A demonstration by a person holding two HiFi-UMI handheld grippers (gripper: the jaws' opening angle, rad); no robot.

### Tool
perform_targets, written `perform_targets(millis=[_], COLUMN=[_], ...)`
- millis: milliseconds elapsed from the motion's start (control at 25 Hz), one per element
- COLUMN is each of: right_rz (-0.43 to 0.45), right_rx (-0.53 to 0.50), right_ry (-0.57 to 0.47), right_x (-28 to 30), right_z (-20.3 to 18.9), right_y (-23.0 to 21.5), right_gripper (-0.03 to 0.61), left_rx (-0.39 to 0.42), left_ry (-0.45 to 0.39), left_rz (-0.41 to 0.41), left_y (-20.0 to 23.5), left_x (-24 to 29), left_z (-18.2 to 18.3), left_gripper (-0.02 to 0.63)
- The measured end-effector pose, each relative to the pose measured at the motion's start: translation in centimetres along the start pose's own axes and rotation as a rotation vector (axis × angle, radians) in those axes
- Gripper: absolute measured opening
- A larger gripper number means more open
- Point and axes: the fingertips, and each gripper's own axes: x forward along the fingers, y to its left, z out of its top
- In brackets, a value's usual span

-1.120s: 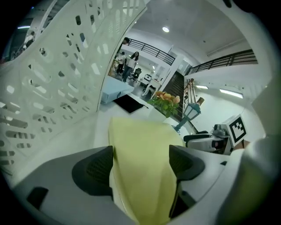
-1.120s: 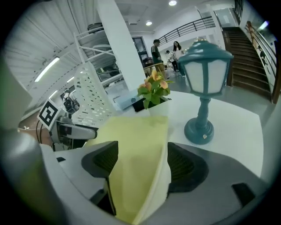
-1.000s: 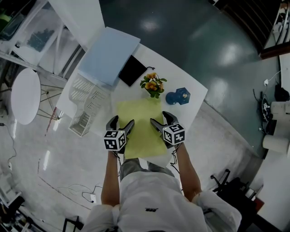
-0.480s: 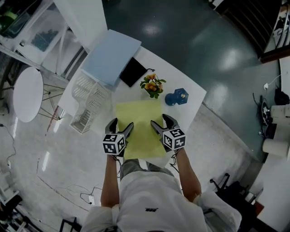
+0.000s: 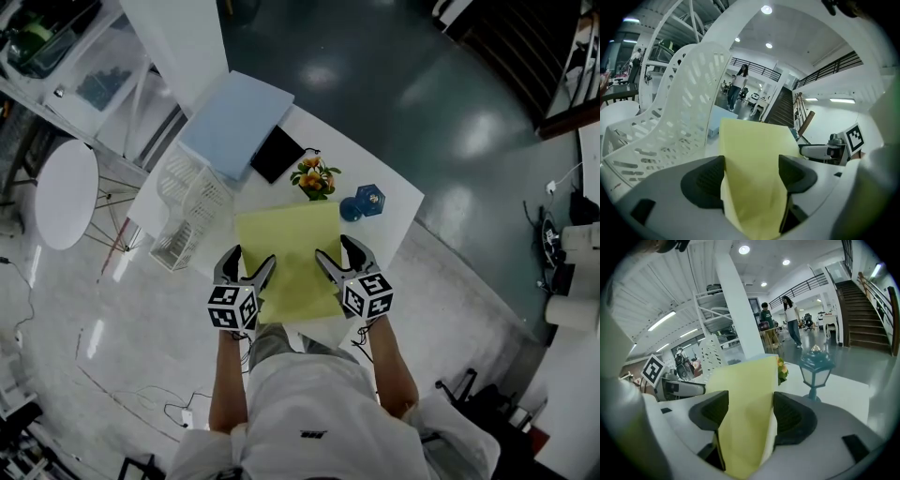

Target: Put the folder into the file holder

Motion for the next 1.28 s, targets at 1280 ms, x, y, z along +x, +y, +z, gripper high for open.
perform_targets(millis=[1280], right_rz=[0.071], right_rx=[-0.073], right_ry=[-0.27], right_x=[-7.9], right_z=[5.5], right_y=[3.8], right_gripper=[0.293], left_rx=[0.242], left_ry=[-0.301], left_rz=[-0.009], left_y=[-6.1], left_x=[-8.3], left_z=[6.5], left_gripper=[0.374])
